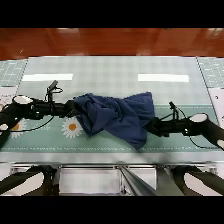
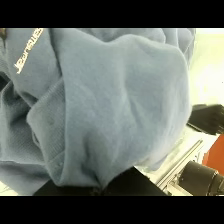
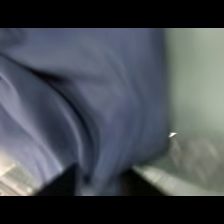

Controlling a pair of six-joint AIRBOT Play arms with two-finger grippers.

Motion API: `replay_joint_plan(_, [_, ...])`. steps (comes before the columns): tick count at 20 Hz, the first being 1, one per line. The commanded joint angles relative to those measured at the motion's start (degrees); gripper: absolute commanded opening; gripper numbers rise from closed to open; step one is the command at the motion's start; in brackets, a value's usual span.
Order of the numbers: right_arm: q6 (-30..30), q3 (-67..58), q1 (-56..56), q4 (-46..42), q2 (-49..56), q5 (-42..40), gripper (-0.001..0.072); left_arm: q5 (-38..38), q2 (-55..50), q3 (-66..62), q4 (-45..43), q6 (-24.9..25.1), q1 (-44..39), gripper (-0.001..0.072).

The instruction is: Fold the shirts.

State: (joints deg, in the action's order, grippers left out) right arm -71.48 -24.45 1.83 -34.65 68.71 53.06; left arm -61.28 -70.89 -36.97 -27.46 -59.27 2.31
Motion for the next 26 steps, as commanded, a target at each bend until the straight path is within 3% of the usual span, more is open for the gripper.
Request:
replay_joint_plan(1, [4.6,-7.6,-6.1,6.7,5.1,-1.6,0.0027,-1.0,0.0,-1.1,0.0,0.1,1.0,0.0017])
replay_joint_plan(3, [5.1,-15.3,-6.1,5.4,4.1,2.3,0.0027,-5.8,0.2,-5.5,0.0,0.1,4.9,0.0017])
replay_joint_plan(6, [0.1,-30.6,-2.6,-1.6,-0.5,7.5,0.0026,-12.6,3.0,-15.8,0.1,-0.6,12.5,0.0017])
replay_joint_plan(9, [-5.3,-48.5,0.8,-9.7,-5.7,11.3,0.0026,-13.4,8.0,-27.4,0.1,-4.7,18.1,0.0017])
replay_joint_plan(15, [-10.4,-80.5,1.7,-22.2,-15.4,15.9,0.0026,-11.3,18.2,-50.7,0.1,-7.5,20.4,0.0017])
replay_joint_plan(19, [-12.9,-84.9,1.7,-29.8,-25.0,16.8,0.0026,-10.8,26.4,-57.3,-0.6,-7.5,21.3,0.0017])
replay_joint_plan(21, [-15.1,-84.8,1.7,-34.1,-29.5,20.8,0.0026,-11.5,30.8,-57.2,-7.3,-8.2,21.7,0.0017])
replay_joint_plan(23, [-17.6,-84.7,1.7,-39.2,-32.7,28.6,0.0026,-13.3,33.9,-57.2,-16.5,-12.5,20.6,0.0017])
replay_joint_plan(26, [-20.0,-84.6,1.7,-44.5,-34.7,38.8,0.0027,-18.0,35.5,-57.2,-25.3,-15.3,15.3,0.0017])
